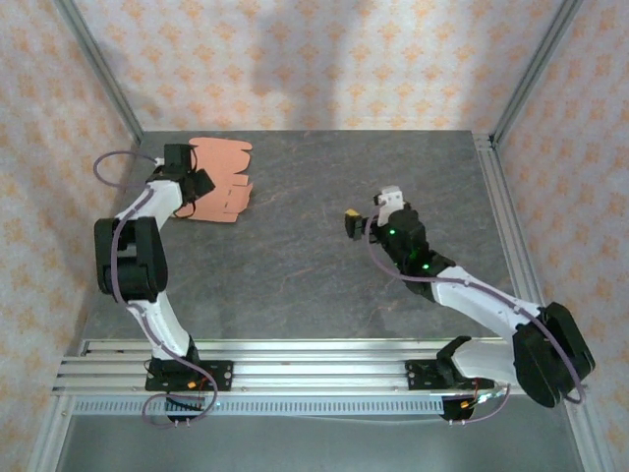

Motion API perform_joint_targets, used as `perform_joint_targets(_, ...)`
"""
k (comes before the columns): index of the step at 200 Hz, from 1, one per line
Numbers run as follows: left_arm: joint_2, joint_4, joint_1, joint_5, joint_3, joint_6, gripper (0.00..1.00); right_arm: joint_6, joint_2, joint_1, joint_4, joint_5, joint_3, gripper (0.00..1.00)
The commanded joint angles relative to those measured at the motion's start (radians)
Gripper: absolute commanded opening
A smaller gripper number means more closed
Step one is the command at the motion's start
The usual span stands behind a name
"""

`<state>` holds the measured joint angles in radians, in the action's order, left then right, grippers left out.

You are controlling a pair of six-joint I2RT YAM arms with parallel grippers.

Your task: Fold the paper box

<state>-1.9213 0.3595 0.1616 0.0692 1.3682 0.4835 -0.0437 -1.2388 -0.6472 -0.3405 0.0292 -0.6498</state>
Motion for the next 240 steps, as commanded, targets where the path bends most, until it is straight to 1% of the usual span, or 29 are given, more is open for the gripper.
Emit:
perform_joint_targets(1, -0.071, 0.136, 0.004, 0.075, 0.066, 0.074, 0.79, 0.055, -0.049, -0.047, -0.045, -0.002, -0.042, 0.99)
perform_joint_targets(13, -0.091, 0.153, 0.003, 0.105, 0.078, 0.08, 0.79, 0.067, -0.075, -0.064, -0.059, 0.0, -0.051, 0.99)
perform_joint_targets(36, -0.087, 0.133, -0.004, 0.166, 0.03, 0.115, 0.81, 0.09, -0.104, -0.074, -0.077, 0.002, -0.06, 0.99)
perform_joint_targets(61, -0.084, 0.117, -0.041, 0.212, -0.022, 0.137, 0.82, 0.086, -0.114, -0.074, -0.073, 0.021, -0.073, 0.99)
perform_joint_targets(90, -0.064, 0.066, -0.095, 0.276, -0.095, 0.183, 0.83, 0.08, -0.119, -0.074, -0.026, 0.032, -0.099, 0.99)
perform_joint_targets(106, -0.027, 0.029, -0.149, 0.282, -0.145, 0.224, 0.83, 0.11, -0.123, -0.074, 0.014, 0.056, -0.114, 0.99)
perform_joint_targets(122, 0.005, -0.019, -0.222, 0.279, -0.196, 0.287, 0.85, 0.163, -0.124, -0.074, 0.077, 0.086, -0.134, 0.99)
perform_joint_targets(127, 0.038, -0.03, -0.255, 0.273, -0.206, 0.303, 0.85, 0.171, -0.125, -0.073, 0.09, 0.089, -0.139, 0.99)
perform_joint_targets(141, 0.064, -0.065, -0.343, 0.262, -0.221, 0.356, 0.86, 0.204, -0.131, -0.071, 0.127, 0.102, -0.152, 0.99)
perform_joint_targets(160, 0.076, -0.11, -0.447, 0.288, -0.202, 0.414, 0.89, 0.242, -0.147, -0.065, 0.213, 0.094, -0.19, 0.99)
perform_joint_targets(177, 0.095, -0.103, -0.5, 0.282, -0.162, 0.425, 0.91, 0.279, -0.145, -0.058, 0.233, 0.102, -0.195, 0.99)
perform_joint_targets(190, 0.116, -0.069, -0.51, 0.269, -0.122, 0.404, 0.92, 0.306, -0.136, -0.046, 0.235, 0.103, -0.188, 0.99)
perform_joint_targets(199, 0.132, -0.025, -0.507, 0.237, -0.088, 0.374, 0.92, 0.322, -0.128, -0.036, 0.238, 0.094, -0.183, 0.99)
perform_joint_targets(215, 0.141, 0.081, -0.499, 0.157, -0.012, 0.271, 0.94, 0.349, -0.114, -0.014, 0.239, 0.071, -0.173, 0.99)
perform_joint_targets(228, 0.136, 0.143, -0.474, 0.108, 0.03, 0.216, 0.94, 0.362, -0.109, 0.004, 0.232, 0.051, -0.165, 0.99)
perform_joint_targets(240, 0.127, 0.153, -0.432, 0.096, 0.041, 0.186, 0.94, 0.37, -0.109, 0.013, 0.229, 0.039, -0.163, 0.99)
